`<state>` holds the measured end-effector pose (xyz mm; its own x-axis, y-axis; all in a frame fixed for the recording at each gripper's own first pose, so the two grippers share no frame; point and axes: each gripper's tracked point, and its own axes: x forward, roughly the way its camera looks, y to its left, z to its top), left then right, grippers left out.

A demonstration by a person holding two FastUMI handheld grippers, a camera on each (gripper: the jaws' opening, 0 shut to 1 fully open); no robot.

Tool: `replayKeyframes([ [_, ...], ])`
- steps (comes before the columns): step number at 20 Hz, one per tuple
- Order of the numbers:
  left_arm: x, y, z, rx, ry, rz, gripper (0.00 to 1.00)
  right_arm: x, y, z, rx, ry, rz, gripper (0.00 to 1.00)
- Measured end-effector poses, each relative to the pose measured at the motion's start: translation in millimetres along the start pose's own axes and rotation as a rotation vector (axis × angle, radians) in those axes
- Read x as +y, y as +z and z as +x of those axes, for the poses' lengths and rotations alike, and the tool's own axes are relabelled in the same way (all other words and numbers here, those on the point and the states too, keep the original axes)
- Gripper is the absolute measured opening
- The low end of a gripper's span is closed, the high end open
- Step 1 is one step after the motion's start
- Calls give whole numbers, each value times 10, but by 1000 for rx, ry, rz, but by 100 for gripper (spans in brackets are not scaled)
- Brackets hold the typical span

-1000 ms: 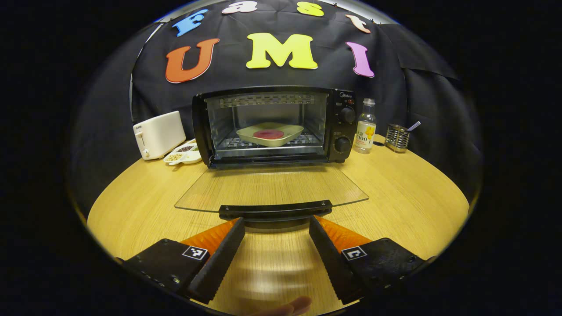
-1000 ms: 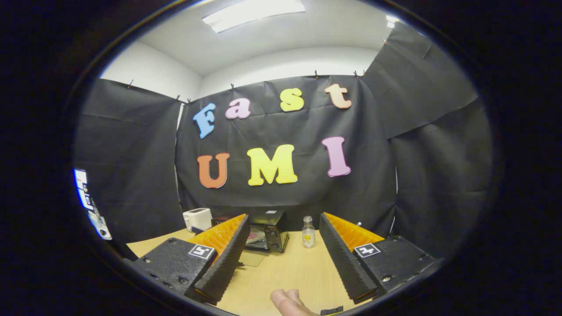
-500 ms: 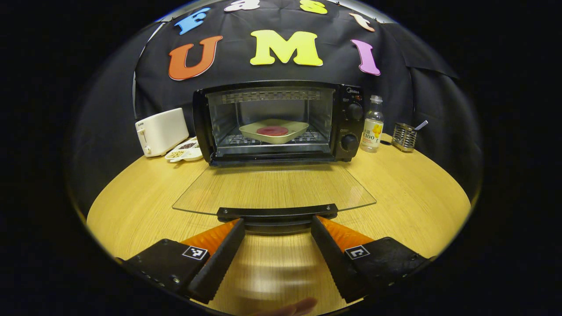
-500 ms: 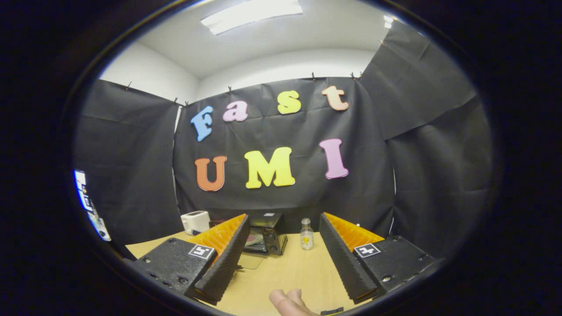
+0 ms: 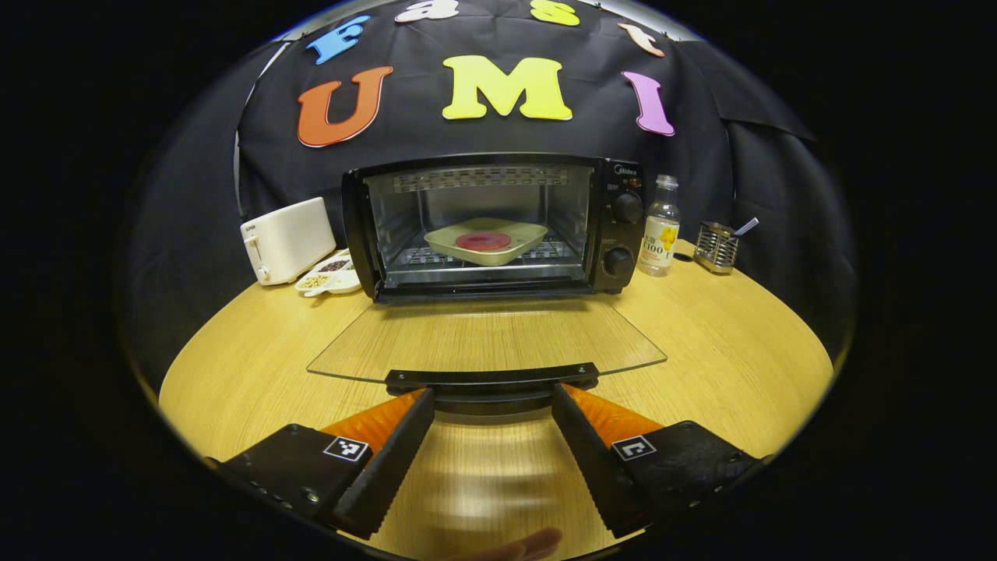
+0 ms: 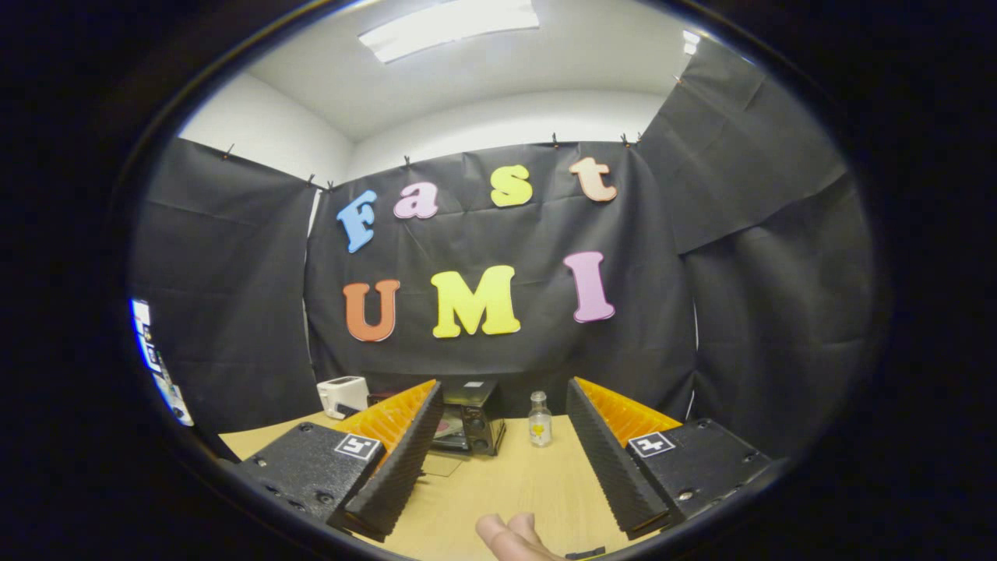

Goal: Open the electric oven with the left hand, put the food in, and close the electric oven.

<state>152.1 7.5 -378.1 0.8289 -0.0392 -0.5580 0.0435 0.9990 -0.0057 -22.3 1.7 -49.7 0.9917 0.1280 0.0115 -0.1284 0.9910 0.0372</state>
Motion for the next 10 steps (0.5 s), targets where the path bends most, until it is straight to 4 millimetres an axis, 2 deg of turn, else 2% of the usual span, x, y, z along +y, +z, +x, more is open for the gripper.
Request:
replayKeyframes([
  [4,22,214,-62,-41,1,5,100,-31,-22,35,3,-8,-6,100],
  [6,30,332,-74,-54,0,2,98,-48,-35,55,6,-14,-13,100],
  [8,48,516,-92,-84,-1,9,98,-81,-45,78,7,-20,-14,100],
  [9,59,621,-89,-101,0,11,98,-90,-53,92,8,-21,-12,96],
  [10,73,715,-94,-117,1,13,98,-101,-73,116,11,-22,-12,100],
])
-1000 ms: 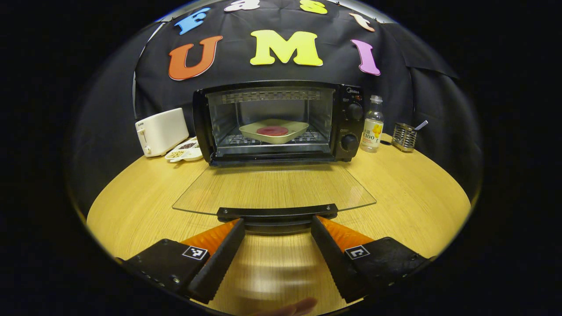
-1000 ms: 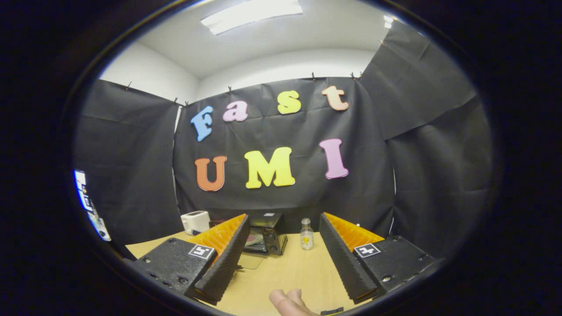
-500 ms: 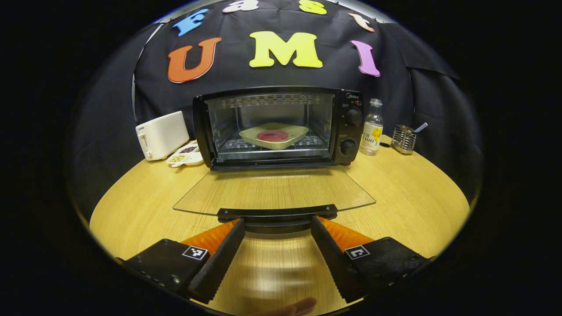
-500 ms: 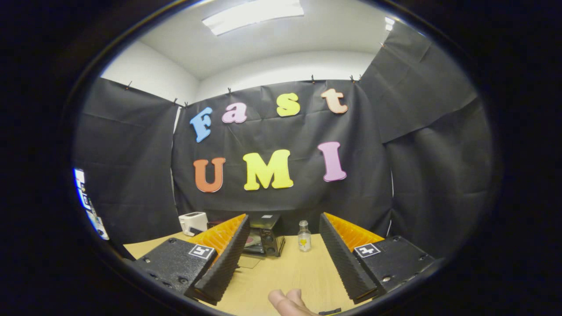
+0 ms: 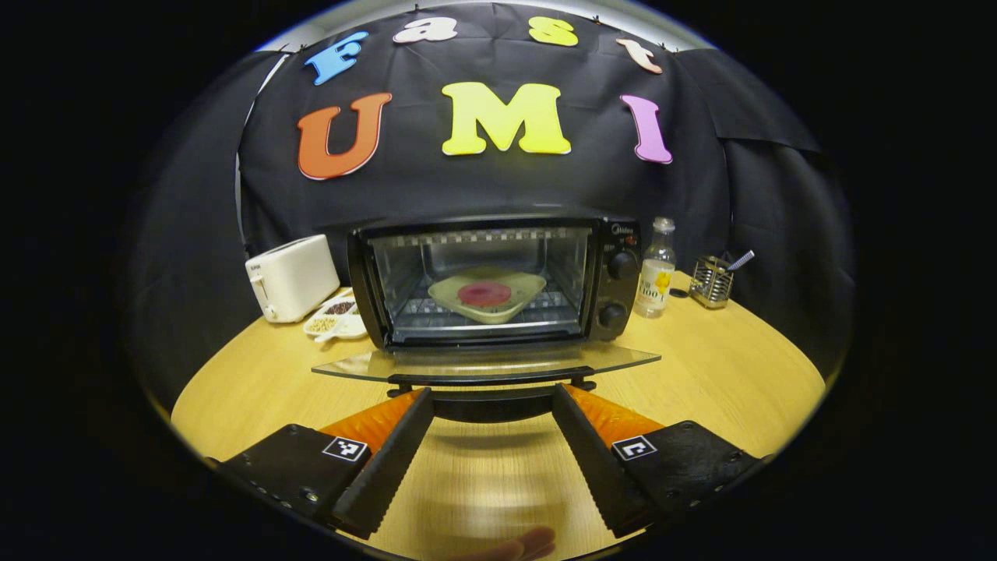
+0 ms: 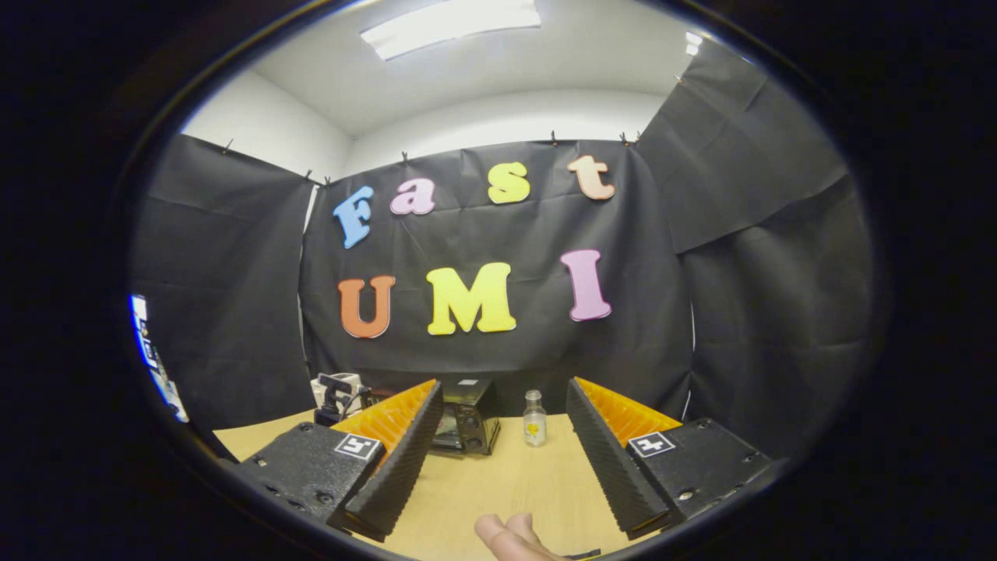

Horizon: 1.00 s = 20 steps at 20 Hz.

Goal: Open the electric oven with the left hand, put the food in, and close the electric oven.

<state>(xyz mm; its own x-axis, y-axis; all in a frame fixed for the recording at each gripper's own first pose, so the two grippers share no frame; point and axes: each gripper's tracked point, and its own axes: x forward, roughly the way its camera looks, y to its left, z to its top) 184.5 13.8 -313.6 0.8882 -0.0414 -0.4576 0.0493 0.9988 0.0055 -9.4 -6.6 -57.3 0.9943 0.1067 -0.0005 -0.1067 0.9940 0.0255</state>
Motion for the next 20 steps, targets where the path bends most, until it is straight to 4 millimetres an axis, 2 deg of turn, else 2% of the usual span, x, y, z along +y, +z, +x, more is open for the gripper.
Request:
replayKeyframes([
  [2,5,140,42,-9,4,1,98,-55,-39,33,9,-7,-9,100],
  [3,8,206,82,-14,8,1,99,-95,-43,45,9,-15,-11,96],
  [4,27,278,119,-25,12,4,98,-133,-40,63,9,-25,-11,96],
  [5,39,355,157,-35,13,3,98,-178,-58,72,11,-36,-12,100],
  [6,39,426,214,-44,16,-3,99,-213,-67,75,12,-45,-11,100],
  [7,45,499,267,-47,18,-10,98,-236,-79,81,14,-50,-11,96],
  [10,65,706,396,-62,38,-4,98,-314,-107,107,17,-65,-7,96],
  [13,62,821,475,-61,44,-28,98,-340,-143,88,27,-74,2,96],
  [16,60,889,366,-65,40,-48,99,-359,-157,53,31,-74,8,96],
  [20,72,1030,-12,-103,50,-19,98,-416,-142,35,28,-101,5,96],
])
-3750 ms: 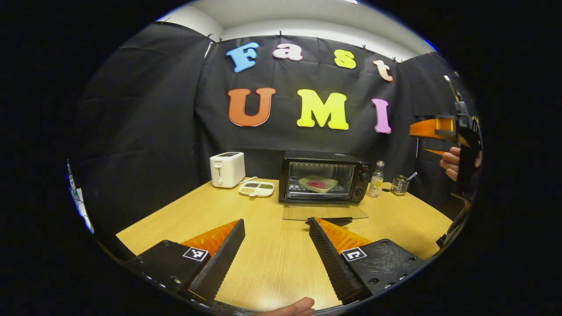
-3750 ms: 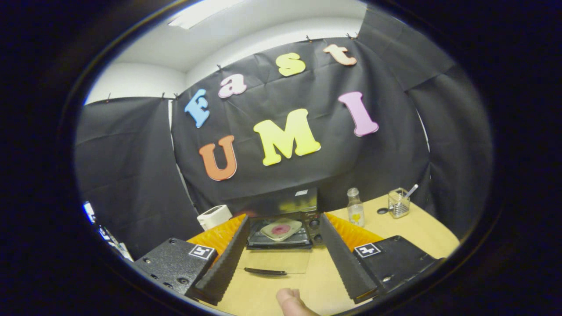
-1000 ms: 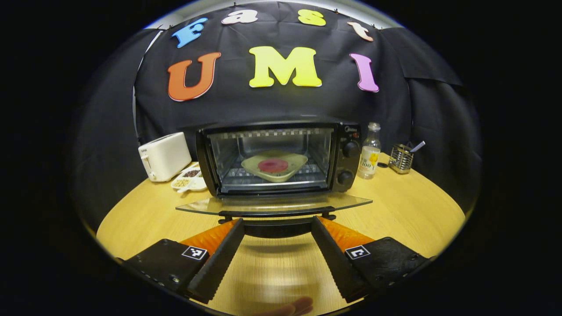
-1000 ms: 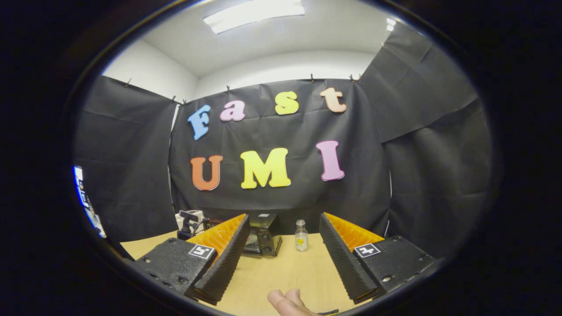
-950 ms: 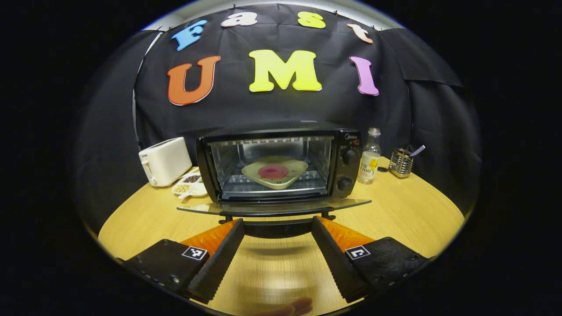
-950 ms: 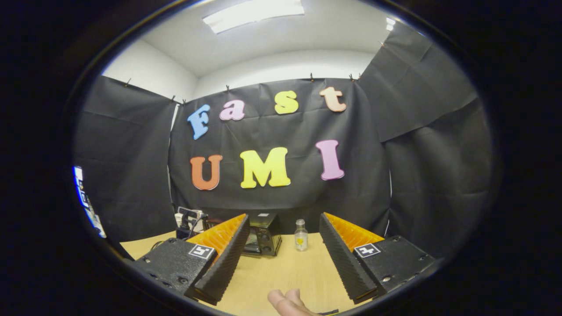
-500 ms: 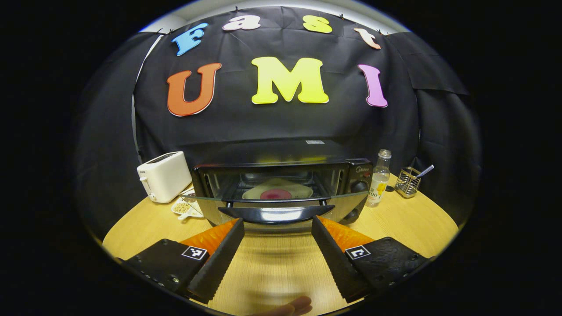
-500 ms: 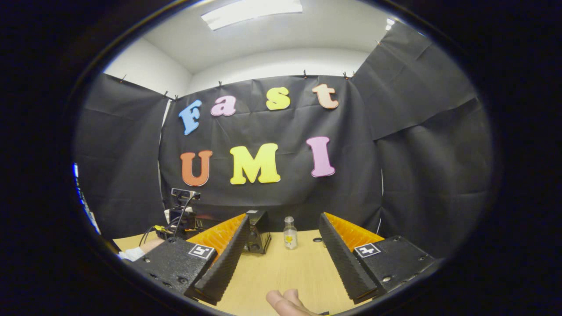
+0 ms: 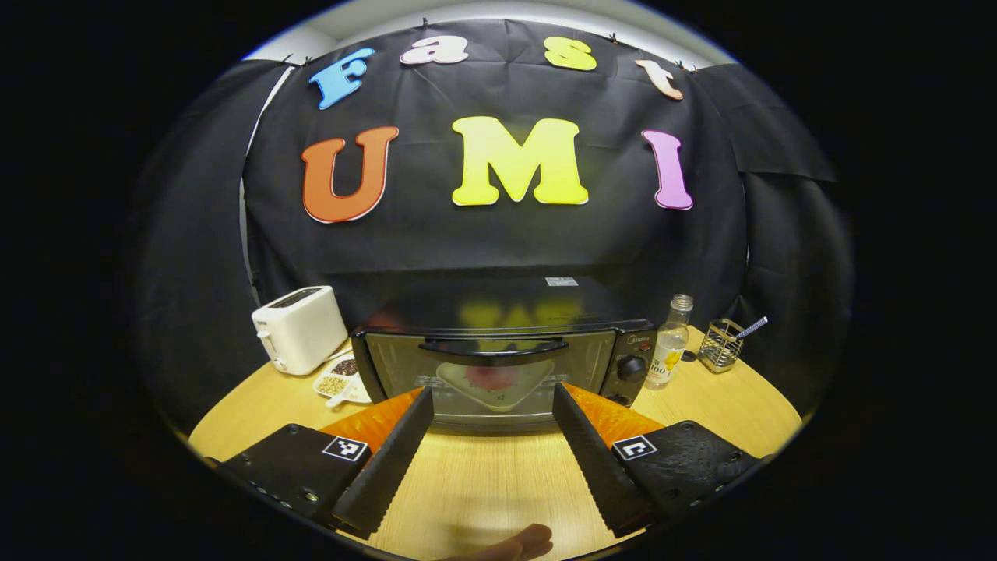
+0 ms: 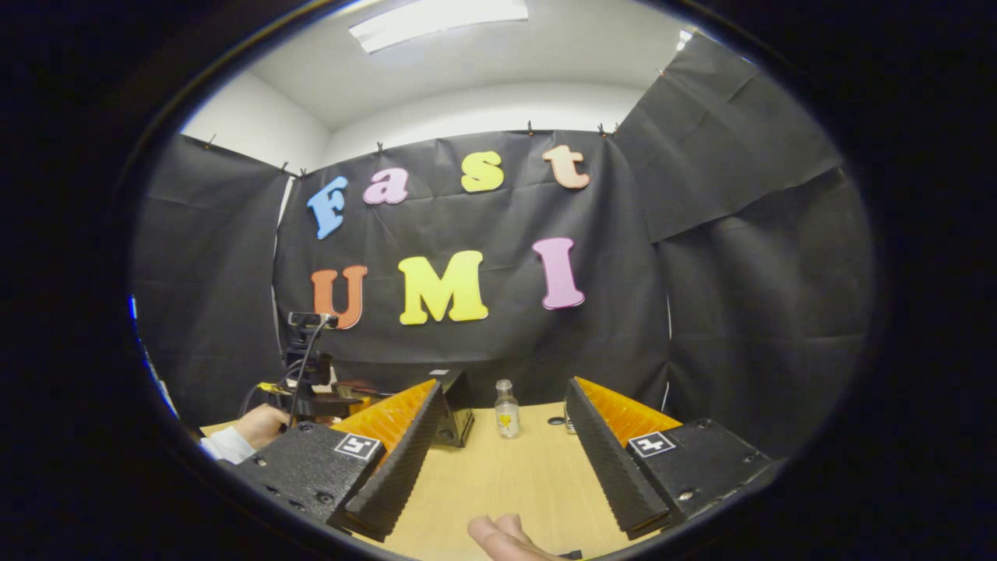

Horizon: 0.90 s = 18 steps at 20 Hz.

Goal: Open the electric oven with the left hand, put the food in, and close the electric oven.

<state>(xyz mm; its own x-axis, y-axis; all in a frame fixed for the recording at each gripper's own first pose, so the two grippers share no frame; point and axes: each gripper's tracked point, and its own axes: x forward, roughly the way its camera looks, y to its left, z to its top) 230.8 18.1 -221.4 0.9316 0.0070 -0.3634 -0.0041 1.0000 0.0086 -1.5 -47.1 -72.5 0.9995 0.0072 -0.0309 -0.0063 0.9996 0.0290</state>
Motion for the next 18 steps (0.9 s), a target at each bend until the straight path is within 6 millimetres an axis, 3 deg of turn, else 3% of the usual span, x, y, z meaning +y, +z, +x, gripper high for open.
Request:
replayKeyframes([
  [5,2,429,-775,-117,17,20,98,27,17,-50,10,-13,-6,96],
  [8,-52,513,-1322,-146,9,-3,98,66,66,-85,1,-21,-19,96],
  [9,-77,545,-1495,-160,0,-11,98,96,79,-88,-4,-19,-22,100],
  [10,-46,598,-1687,-176,-2,-15,98,138,86,-80,-3,-14,-22,96],
  [11,-42,617,-1847,-196,0,-21,98,179,65,-77,2,-7,-23,100],
  [14,-12,641,-2220,-240,5,-31,98,287,13,-83,23,12,-37,96],
  [18,94,651,-2574,-291,25,-29,98,415,41,-131,4,32,-29,96],
])
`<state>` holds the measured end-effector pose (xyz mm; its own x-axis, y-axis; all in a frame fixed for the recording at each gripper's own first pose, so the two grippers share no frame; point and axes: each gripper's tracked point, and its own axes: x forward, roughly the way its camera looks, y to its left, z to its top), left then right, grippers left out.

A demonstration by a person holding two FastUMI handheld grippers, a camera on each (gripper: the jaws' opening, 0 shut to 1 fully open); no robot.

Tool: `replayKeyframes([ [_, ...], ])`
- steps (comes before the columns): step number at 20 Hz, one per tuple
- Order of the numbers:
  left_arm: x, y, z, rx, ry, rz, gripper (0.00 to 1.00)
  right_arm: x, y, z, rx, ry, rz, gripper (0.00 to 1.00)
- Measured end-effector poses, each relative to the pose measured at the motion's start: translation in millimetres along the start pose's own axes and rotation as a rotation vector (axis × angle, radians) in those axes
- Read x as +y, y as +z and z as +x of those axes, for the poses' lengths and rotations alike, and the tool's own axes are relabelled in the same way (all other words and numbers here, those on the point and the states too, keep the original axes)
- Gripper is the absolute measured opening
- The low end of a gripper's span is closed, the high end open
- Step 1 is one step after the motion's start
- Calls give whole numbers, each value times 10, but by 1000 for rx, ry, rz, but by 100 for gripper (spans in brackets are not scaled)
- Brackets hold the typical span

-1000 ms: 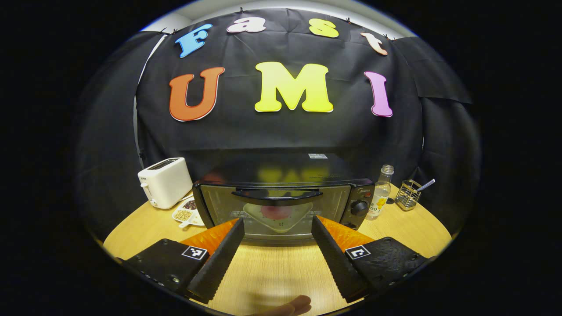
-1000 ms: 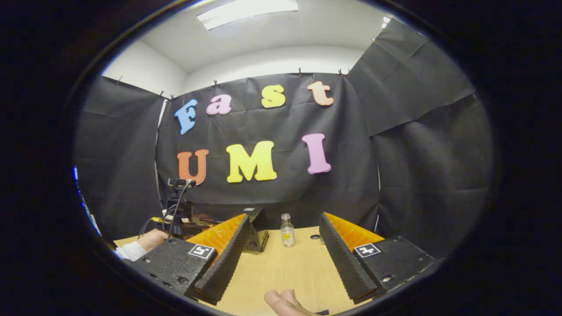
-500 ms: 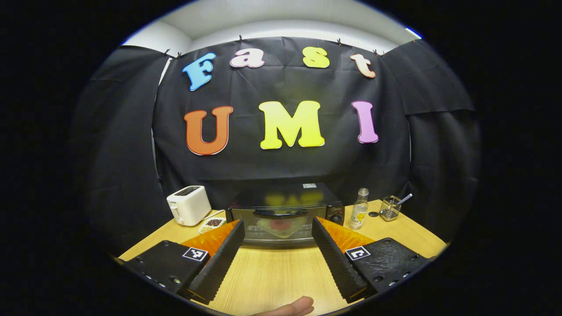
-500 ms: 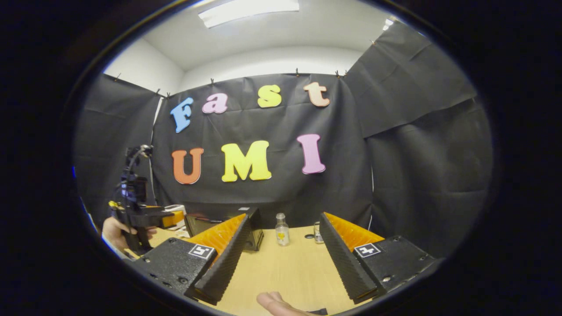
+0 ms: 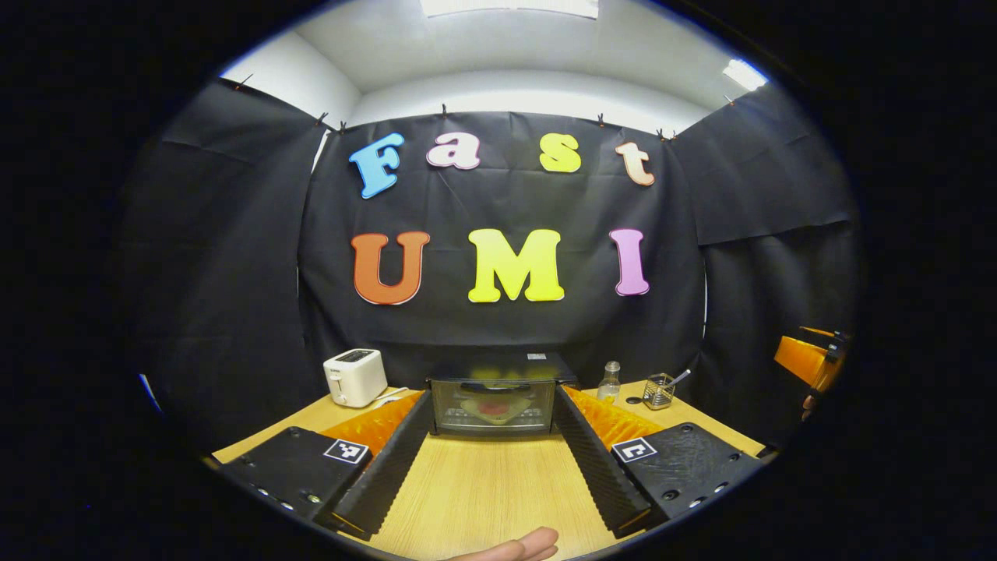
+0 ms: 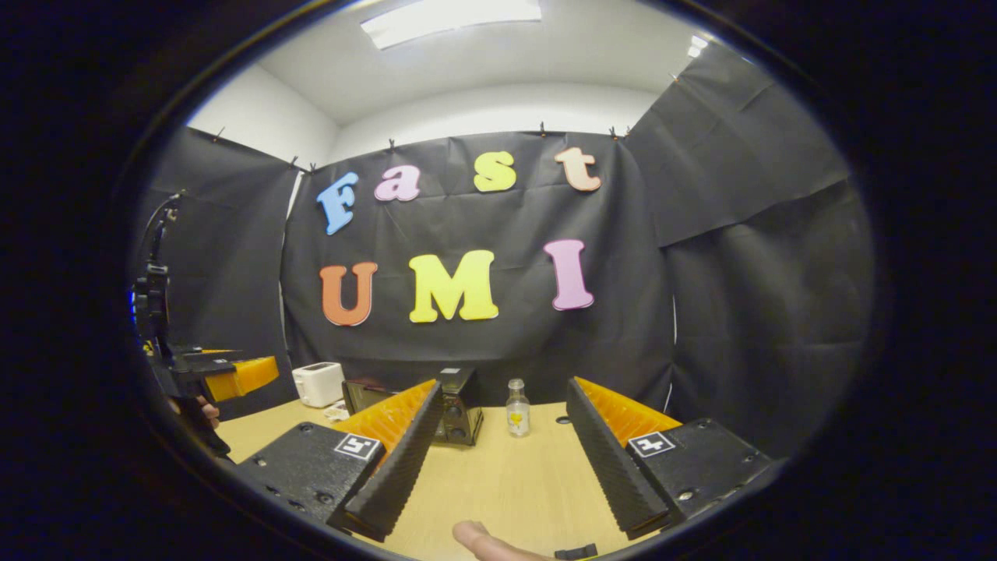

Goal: Open the electric oven with the left hand, put the food in, and close the electric oven.

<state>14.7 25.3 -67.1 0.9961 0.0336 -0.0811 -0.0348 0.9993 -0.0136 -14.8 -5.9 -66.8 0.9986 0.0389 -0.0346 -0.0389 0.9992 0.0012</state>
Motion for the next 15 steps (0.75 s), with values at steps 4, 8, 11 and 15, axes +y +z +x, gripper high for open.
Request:
replayKeyframes([
  [4,128,-62,-279,-30,50,-9,98,94,31,-29,-20,11,-14,96],
  [8,162,-104,-402,-22,37,-20,97,146,16,-43,-19,15,-37,100],
  [11,130,-86,-418,-23,18,-34,96,172,14,-46,-16,26,-24,100],
  [15,113,-89,-404,-23,8,-36,94,187,23,-45,-24,28,-28,100],
])
